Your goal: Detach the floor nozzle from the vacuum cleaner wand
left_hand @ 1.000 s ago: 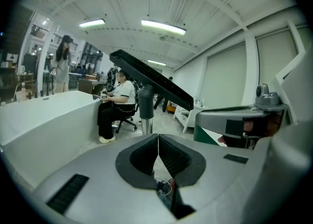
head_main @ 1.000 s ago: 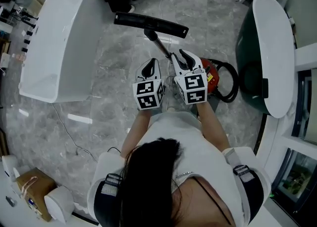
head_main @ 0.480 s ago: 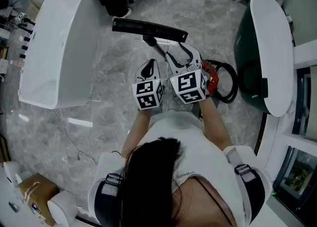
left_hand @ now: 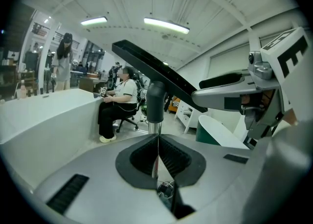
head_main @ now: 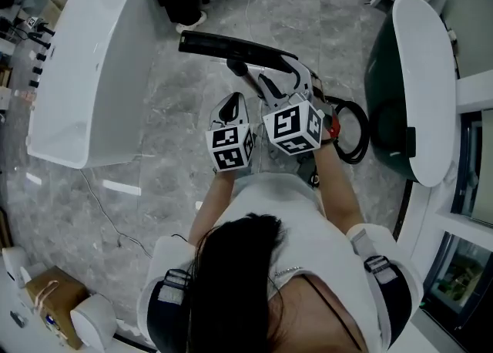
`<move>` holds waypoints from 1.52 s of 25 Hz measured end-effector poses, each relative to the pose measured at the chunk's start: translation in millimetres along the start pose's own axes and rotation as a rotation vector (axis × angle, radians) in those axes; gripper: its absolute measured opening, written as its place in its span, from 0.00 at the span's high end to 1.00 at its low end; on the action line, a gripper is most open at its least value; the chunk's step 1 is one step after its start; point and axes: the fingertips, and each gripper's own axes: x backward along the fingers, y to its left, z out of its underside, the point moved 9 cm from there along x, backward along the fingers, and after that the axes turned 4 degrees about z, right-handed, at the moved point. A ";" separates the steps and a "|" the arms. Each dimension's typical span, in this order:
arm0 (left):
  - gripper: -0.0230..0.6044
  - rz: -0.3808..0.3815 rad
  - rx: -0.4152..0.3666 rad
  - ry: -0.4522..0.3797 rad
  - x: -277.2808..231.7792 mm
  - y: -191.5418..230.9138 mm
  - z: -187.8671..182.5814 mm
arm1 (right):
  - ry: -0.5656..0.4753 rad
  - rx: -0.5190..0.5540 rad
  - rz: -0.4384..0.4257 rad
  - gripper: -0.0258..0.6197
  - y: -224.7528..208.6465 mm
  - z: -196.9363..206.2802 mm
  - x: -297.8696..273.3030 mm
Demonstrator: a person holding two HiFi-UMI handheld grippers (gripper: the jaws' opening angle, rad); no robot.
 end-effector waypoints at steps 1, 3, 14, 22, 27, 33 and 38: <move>0.95 -0.001 0.001 0.003 -1.3 1.4 0.3 | 0.000 0.011 -0.001 0.58 -1.1 -1.3 -2.3; 0.95 -0.002 0.002 0.009 -3.9 3.2 0.4 | 0.006 0.038 -0.008 0.57 -3.8 -3.5 -7.4; 0.95 -0.005 0.011 0.005 -12.1 10.4 -0.7 | 0.044 0.173 -0.061 0.55 -6.3 -9.3 -28.7; 0.95 -0.011 0.028 0.006 -17.2 21.2 -2.0 | 0.084 0.251 -0.072 0.55 -2.6 -11.5 -46.8; 0.95 -0.010 0.025 0.007 -19.5 24.8 -4.2 | 0.098 0.273 -0.080 0.55 -4.7 -14.4 -53.2; 0.95 -0.003 0.023 0.011 -23.0 30.8 -6.7 | 0.135 0.334 -0.114 0.55 -4.0 -15.5 -65.9; 0.95 0.001 0.023 0.017 -26.8 34.9 -7.3 | 0.141 0.354 -0.136 0.55 -2.1 -14.4 -74.9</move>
